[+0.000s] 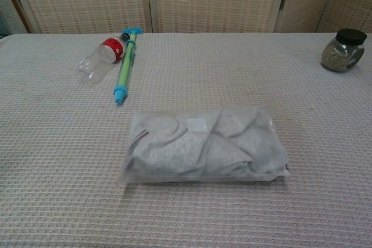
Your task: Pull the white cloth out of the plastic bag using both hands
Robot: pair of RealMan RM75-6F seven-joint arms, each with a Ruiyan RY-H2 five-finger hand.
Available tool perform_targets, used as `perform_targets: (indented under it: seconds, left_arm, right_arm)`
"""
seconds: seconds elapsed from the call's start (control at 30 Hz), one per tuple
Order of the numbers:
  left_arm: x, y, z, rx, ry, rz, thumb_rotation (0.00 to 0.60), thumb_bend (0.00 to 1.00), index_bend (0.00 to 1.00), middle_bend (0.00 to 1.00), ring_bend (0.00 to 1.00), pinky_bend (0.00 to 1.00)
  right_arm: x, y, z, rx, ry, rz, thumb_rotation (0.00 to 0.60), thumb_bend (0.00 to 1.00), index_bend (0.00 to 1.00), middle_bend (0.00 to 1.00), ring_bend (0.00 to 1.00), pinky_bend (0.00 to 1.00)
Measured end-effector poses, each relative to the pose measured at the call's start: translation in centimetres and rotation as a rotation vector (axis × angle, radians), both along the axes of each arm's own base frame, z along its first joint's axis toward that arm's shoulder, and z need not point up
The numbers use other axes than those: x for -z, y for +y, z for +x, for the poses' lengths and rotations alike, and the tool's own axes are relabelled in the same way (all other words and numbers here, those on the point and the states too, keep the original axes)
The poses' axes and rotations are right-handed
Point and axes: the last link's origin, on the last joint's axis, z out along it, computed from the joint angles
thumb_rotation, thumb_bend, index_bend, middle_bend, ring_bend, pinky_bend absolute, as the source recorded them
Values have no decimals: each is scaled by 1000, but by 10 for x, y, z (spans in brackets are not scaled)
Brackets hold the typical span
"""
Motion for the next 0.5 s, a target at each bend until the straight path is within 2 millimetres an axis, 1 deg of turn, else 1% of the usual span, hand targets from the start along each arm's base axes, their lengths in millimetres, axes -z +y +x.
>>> perform_targets:
  seconds: [0.07,0.13,0.17,0.23,0.4,0.5]
  left_arm:
    - [12,1,4,18,8,-24,600,204,434,930,878,945]
    - [24,2,10,42,15,-34,600,206,459,991,961,992]
    - [29,2,13,53,11,-35,600,207,466,1000,984,1000]
    - [43,4,20,79,-5,-36,600,209,455,1000,1000,1000]
    - [80,12,34,149,-27,-63,600,210,408,1000,1000,1000]
    - [97,16,44,193,-60,-78,600,213,394,1000,1000,1000]
  right_arm:
    - [2,-1,0,2,3,6,600,0,0,0,0,0]
    - [4,-2,-1,8,7,15,600,0,0,0,0,0]
    - [5,-3,-2,11,9,19,600,0,0,0,0,0]
    - [7,-4,-3,19,14,23,600,0,0,0,0,0]
    - [10,-6,-3,25,21,27,600,0,0,0,0,0]
    - [12,-6,-3,30,16,42,600,0,0,0,0,0]
